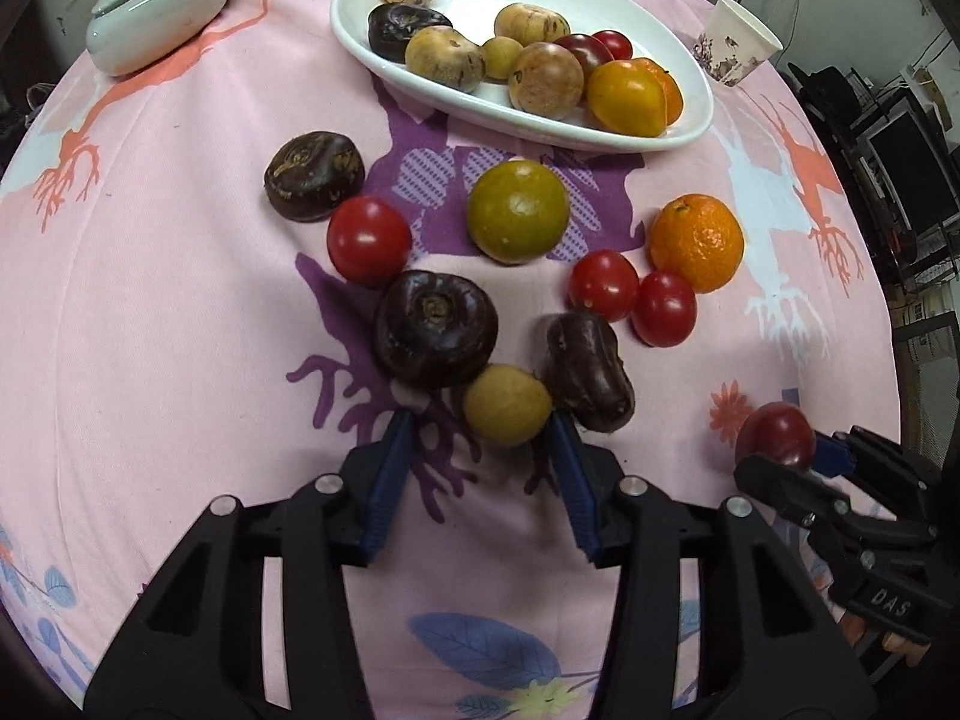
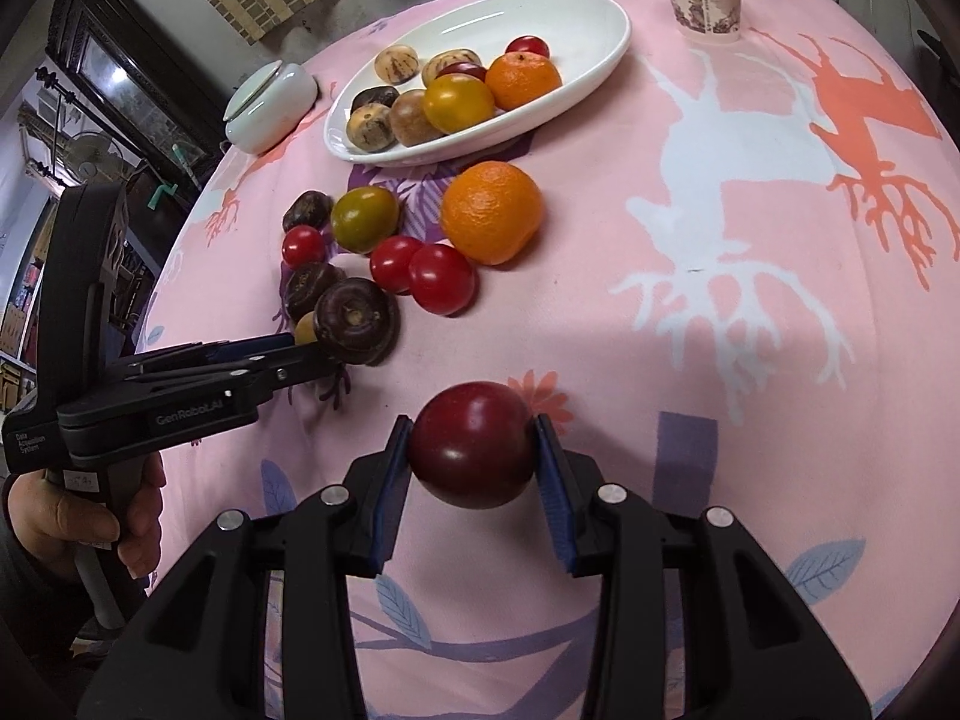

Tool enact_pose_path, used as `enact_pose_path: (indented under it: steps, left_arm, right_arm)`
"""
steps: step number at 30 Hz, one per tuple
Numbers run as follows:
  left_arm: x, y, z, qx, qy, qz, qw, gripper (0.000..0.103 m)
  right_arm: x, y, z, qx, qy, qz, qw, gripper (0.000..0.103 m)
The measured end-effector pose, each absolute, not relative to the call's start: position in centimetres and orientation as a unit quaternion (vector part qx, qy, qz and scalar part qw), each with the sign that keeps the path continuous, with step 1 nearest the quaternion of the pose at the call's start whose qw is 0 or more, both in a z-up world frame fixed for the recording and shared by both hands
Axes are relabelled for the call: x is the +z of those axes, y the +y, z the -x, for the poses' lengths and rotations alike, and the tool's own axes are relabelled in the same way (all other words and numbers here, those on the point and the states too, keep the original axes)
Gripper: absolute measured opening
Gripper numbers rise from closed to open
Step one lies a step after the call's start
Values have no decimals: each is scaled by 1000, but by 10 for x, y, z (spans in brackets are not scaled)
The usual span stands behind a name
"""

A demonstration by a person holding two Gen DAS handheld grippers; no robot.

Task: Organize fruits
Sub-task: 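Grasp the dark red plum with the right tool while the left tool grasps another small yellow-green fruit, then place the plum on the plate with the right tool while the left tool releases its yellow-green fruit there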

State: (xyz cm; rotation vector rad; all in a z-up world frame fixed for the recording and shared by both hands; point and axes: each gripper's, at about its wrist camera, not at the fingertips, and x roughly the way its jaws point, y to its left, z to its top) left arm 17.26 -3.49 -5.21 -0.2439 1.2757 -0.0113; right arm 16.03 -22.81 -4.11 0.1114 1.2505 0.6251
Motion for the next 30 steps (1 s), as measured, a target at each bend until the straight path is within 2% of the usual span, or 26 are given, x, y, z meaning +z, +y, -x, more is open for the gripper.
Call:
enact_pose_path:
  steps: [3,4,5,21,30]
  left_arm:
    - [-52,-37,-174,-2,589,114,800,37]
    - [-52,-37,-174,0,585,113,803,30]
    - [-52,-36,-173,0,583,114,805,29]
    - [-14,-5,-150,-14,550,185,814,29]
    - [32,4,-177,-26,508,168,845,29]
  right_arm:
    - [-41,-224,-160,292,576,-50,762,40]
    - [-42,-223,-159,293,576,-49,761,40]
    - [-42,-222,-158,293,577,-49,761,40]
    - [-20,-225,-161,298,558,-58,772,40]
    - [16,-218,-191,310,517,-53,796,40]
